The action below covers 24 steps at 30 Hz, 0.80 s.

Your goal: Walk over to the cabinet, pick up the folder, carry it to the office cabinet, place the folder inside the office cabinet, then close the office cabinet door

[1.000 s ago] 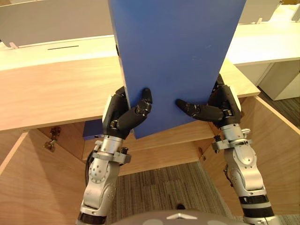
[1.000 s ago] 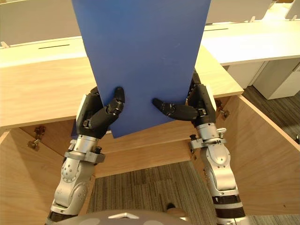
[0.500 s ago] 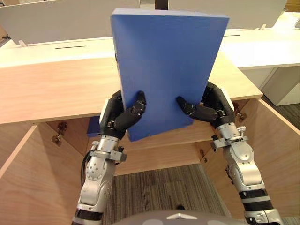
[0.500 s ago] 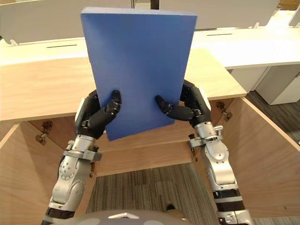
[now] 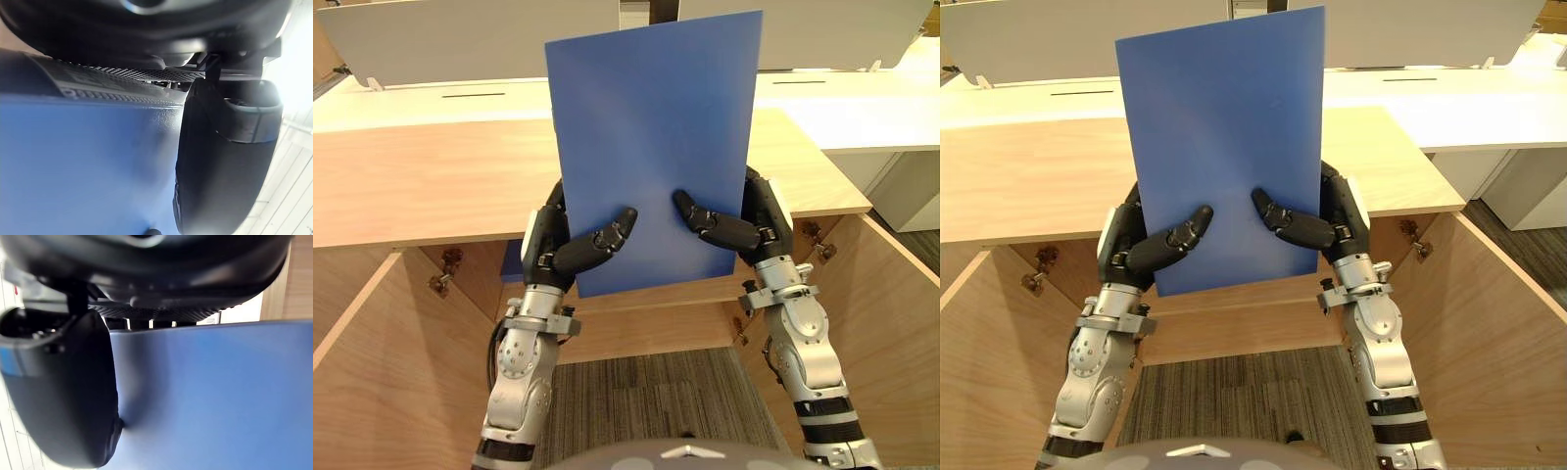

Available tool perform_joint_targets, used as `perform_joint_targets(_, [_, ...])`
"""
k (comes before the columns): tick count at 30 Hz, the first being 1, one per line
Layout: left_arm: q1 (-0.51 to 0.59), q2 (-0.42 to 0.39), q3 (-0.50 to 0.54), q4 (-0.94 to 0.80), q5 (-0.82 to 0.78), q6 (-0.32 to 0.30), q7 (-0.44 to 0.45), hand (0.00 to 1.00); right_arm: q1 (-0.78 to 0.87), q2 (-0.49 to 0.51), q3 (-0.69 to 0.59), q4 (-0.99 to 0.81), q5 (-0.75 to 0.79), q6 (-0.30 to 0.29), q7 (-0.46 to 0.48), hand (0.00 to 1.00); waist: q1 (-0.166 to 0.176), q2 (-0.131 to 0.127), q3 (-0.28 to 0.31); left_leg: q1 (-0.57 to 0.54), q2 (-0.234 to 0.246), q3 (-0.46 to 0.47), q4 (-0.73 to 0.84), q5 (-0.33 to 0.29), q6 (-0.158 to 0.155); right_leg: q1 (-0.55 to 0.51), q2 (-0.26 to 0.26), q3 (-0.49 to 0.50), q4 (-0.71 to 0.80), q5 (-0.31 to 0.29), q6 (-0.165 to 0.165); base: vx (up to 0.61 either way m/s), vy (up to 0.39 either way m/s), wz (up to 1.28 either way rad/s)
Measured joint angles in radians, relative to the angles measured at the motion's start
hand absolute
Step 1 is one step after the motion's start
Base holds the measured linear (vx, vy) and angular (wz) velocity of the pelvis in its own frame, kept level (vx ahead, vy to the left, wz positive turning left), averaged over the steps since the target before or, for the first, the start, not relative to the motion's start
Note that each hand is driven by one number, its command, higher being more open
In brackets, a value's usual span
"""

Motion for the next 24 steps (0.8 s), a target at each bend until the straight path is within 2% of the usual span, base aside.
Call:
perform_joint_targets(5, [0.044,-0.035,0.021,-0.064,0.079,-0.001,0.047,1.0,0.0,0.022,0.005,-0.016,-0.023,0.007,0.005,0.0,0.001,0.0,0.0,0.007,0.0,-0.024,-0.02,0.014,-0.003,0.014,-0.001,-0.025,-0.005,-0.002,-0.003,-0.01,-0.032,0.14])
perform_joint_targets(13, [0.116,-0.127,0.236,-0.174,0.162,-0.07,0.166,1.0,0.009,0.033,-0.008,-0.058,-0.066,0.023,-0.019,0.0,0.014,0.006,-0.005,0.005,0.001,-0.07,-0.055,0.037,-0.012,0.03,0.001,-0.073,-0.017,-0.01,-0.01,-0.01,-0.033,0.17])
perform_joint_targets(16, [0.174,-0.184,0.285,-0.173,0.158,-0.069,0.192,1.0,0.024,0.047,-0.026,-0.099,-0.082,0.023,-0.023,0.0,0.022,0.007,-0.005,-0.004,0.002,-0.094,-0.059,0.042,-0.015,0.031,0.001,-0.096,-0.017,-0.014,-0.009,0.02,-0.034,0.24])
perform_joint_targets(20, [0.229,-0.2,0.317,-0.163,0.157,-0.066,0.201,1.0,0.024,0.057,-0.049,-0.106,-0.101,0.026,-0.039,0.0,0.039,0.006,-0.006,-0.004,0.002,-0.112,-0.059,0.045,-0.017,0.035,0.001,-0.113,-0.017,-0.021,-0.012,0.02,-0.022,0.15])
perform_joint_targets(24, [0.271,-0.209,0.321,-0.105,0.172,-0.052,0.203,1.0,0.024,0.057,-0.049,-0.109,-0.102,0.031,-0.044,0.0,0.04,0.008,-0.009,-0.003,0.003,-0.134,-0.063,0.046,-0.019,0.052,0.0,-0.135,-0.013,-0.035,-0.01,-0.01,-0.022,0.17])
